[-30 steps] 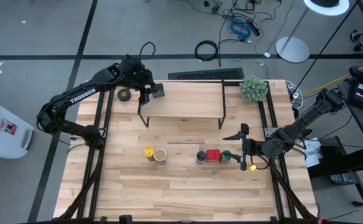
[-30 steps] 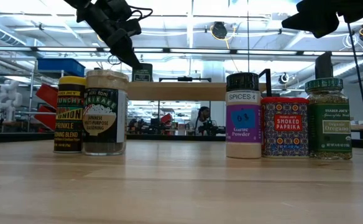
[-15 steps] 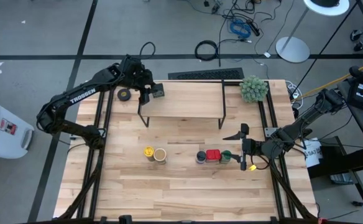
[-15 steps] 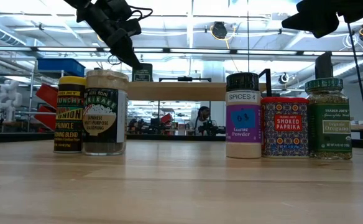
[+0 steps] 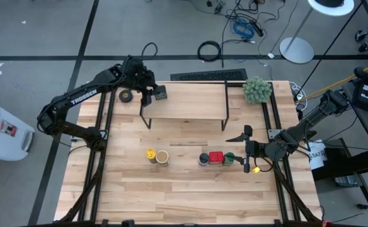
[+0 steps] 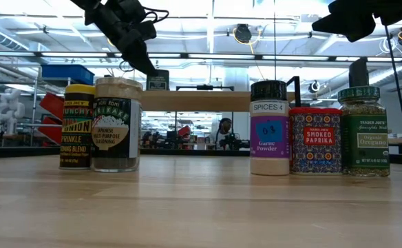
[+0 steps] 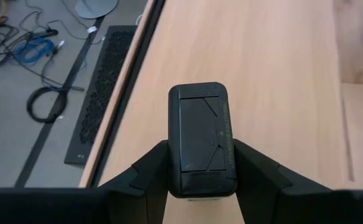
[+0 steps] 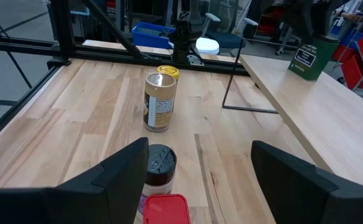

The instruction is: Shelf spices

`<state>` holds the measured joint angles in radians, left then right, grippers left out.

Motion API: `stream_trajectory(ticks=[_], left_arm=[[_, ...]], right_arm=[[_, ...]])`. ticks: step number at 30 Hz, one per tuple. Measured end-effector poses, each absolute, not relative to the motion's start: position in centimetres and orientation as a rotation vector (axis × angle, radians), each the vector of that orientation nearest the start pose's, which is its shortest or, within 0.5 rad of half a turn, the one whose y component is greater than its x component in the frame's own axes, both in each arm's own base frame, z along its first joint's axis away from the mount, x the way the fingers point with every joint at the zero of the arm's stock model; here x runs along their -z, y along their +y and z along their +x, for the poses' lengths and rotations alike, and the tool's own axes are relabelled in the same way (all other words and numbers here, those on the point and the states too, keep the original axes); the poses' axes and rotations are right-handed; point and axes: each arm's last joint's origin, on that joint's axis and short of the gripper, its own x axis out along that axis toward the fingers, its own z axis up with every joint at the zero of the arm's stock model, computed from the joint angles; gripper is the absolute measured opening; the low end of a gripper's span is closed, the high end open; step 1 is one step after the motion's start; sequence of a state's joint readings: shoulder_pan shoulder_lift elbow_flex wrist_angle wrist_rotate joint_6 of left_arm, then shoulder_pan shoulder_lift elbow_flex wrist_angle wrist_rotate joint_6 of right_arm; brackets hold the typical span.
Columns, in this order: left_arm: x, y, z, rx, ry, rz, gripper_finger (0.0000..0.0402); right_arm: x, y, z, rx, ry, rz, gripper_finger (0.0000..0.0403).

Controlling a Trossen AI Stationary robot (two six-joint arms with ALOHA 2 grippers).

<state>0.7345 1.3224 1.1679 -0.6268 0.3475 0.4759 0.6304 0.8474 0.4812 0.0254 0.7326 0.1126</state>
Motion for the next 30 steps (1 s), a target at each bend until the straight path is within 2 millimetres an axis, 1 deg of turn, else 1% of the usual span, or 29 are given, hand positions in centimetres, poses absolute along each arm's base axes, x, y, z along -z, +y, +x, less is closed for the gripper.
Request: stream_trajectory(ticks=[8, 13, 21, 25, 30], left_arm=[[-31.4, 16.8, 21.6, -0.159, 0.733, 0.061, 0.0154], [-31.7, 16.4, 21.6, -0.156, 0.723, 0.065, 0.0154], [-33.0, 15.5, 20.5, -0.17, 0.694, 0.066, 0.0154], [-33.6, 14.4, 19.8, -0.163, 0.696, 0.044, 0.0154], [-34.4, 12.1, 18.9, -0.114, 0.7, 0.015, 0.0154]], right_arm=[[-24.0, 9.0, 15.7, 0.116, 0.259, -0.104, 0.0272], [-24.0, 9.0, 15.7, 0.116, 0.259, -0.105, 0.0272], [-24.0, 9.0, 15.7, 0.116, 0.259, -0.105, 0.0272], [-24.0, 9.0, 15.7, 0.116, 0.259, -0.105, 0.0272], [-24.0, 9.0, 15.7, 0.116, 0.259, -0.105, 0.0272]])
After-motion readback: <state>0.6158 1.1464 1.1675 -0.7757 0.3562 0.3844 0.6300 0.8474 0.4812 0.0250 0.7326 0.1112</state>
